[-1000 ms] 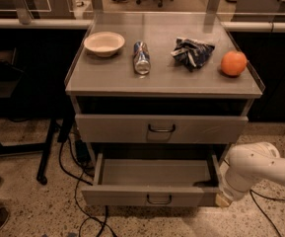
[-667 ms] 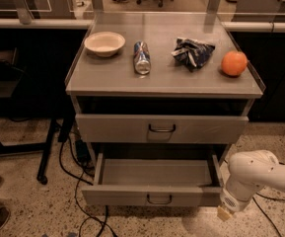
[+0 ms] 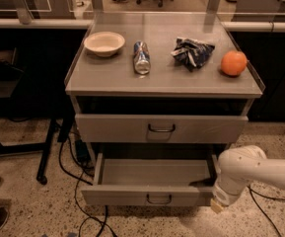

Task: Close middle drawer

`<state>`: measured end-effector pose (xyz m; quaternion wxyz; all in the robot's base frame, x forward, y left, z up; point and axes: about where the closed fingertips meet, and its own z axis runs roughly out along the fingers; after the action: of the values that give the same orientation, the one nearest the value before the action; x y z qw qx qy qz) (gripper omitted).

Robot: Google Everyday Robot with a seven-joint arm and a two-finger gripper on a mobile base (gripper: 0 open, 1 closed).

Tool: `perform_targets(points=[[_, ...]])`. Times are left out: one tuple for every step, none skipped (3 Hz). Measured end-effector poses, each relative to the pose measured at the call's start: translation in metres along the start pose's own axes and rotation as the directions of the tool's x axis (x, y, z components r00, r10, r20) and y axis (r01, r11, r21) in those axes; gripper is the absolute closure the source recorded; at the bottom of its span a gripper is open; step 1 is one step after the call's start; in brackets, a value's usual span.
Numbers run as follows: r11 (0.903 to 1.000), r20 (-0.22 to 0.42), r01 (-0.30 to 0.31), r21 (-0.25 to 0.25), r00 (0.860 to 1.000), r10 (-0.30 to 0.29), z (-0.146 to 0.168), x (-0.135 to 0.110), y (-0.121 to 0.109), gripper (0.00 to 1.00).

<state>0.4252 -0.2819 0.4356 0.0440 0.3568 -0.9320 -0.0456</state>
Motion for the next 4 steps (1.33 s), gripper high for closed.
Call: perform_targets(points=[[0.9996, 0.023, -0.010, 0.028, 1.000, 0.009, 0.002, -0.026, -0.011, 1.00], [0.9987, 0.047, -0.015, 0.049, 0.999, 0.012, 0.001, -0.047, -0.019, 1.00], [0.9977, 0.072, -0.025, 0.063, 0.997, 0.020, 0.003, -0.068, -0.027, 1.00], [0.9961, 0.117, -0.039, 0.079, 0.993, 0.030, -0.003, -0.087, -0.040, 1.00]])
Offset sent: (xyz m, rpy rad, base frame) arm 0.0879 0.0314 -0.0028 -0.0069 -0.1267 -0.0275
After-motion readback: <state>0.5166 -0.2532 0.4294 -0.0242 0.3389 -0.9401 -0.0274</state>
